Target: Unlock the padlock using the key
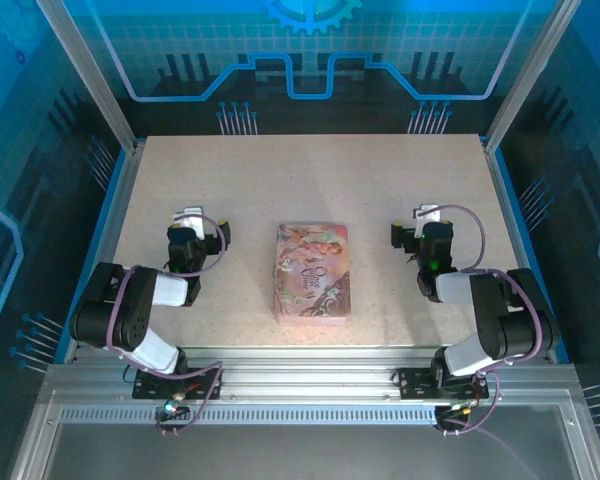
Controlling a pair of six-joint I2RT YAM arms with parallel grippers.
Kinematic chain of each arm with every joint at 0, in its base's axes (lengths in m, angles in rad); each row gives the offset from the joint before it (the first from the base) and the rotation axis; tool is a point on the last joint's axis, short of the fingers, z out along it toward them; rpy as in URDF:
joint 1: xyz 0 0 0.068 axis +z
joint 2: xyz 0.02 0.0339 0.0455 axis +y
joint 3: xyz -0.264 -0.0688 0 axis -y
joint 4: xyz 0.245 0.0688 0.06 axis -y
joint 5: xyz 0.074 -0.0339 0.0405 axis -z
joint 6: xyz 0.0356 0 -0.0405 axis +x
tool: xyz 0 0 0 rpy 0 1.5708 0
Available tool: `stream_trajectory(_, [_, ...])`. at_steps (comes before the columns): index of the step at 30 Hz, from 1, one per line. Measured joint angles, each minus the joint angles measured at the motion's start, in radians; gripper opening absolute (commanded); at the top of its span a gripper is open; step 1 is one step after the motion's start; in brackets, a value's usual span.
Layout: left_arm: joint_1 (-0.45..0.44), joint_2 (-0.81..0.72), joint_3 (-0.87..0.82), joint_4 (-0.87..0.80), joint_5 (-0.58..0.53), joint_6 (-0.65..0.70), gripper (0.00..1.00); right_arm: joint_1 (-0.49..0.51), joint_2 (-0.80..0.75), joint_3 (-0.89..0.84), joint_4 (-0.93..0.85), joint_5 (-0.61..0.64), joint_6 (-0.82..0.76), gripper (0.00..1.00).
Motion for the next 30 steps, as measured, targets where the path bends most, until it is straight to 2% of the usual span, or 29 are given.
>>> stream_trajectory(30, [0.003,0.0,0.0,-0.006,0.011,0.0,0.99,0.0,0.0,0.0,0.0,0.0,0.0,1.0])
